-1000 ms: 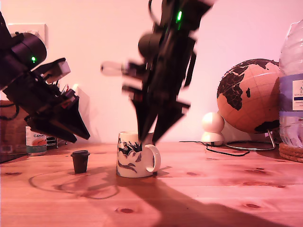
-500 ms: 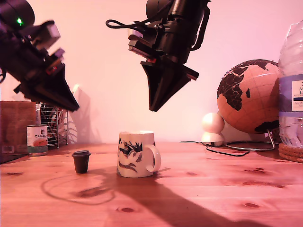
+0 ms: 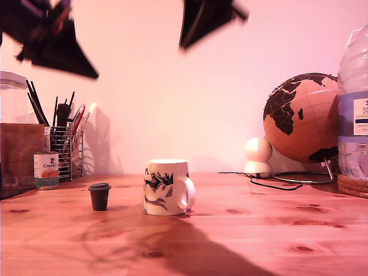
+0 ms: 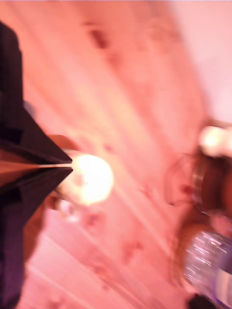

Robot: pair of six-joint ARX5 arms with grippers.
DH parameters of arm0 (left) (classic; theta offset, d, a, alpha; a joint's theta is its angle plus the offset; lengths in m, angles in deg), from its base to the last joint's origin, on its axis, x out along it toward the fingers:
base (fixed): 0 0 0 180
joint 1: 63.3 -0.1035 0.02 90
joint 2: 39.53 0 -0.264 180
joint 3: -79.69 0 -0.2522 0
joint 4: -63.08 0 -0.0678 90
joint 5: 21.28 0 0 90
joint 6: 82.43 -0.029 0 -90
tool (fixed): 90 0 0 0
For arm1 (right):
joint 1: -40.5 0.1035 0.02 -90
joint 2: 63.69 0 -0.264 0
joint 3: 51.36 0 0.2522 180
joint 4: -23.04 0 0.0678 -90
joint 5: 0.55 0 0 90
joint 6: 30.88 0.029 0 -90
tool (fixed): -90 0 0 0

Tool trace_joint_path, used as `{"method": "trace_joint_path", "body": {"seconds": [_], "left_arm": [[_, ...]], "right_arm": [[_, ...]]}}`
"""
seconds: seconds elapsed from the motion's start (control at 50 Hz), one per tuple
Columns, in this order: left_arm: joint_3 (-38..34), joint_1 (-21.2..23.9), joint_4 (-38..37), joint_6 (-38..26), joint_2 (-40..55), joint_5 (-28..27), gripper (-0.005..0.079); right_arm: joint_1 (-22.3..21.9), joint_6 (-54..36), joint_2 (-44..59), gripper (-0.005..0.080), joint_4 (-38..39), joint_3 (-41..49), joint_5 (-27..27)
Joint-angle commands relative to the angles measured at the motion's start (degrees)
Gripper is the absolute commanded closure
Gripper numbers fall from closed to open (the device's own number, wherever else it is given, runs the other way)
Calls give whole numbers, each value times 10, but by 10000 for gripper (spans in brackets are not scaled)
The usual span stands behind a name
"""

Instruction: Lift the coffee cup and remove the coffee capsule that is hidden under it

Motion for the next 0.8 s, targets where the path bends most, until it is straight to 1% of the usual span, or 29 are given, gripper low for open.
{"method": "trace_joint_path", "body": {"seconds": [0.0,0.18,0.3,0.36,0.5,0.58,0.66,0.78], "left_arm": [[-9,4,19,13,-19,0,762],[-22,9,42,23,-46,0,762],[-32,9,54,32,-51,0,762],[-34,10,58,33,-51,0,762],[-34,18,79,42,-51,0,762],[-35,23,83,41,-51,1,762],[-39,29,93,41,-51,7,762],[-51,34,130,42,-51,17,762]], "right_arm": [[3,-4,1,764,12,-1,-1],[3,-15,-21,764,27,1,-2],[3,-13,-49,764,79,27,-10],[3,-12,-69,764,110,52,-17],[3,-5,-115,764,154,122,-19],[3,-2,-146,764,204,179,-30],[3,3,-174,764,258,233,-30],[3,10,-198,764,330,304,-30]]}}
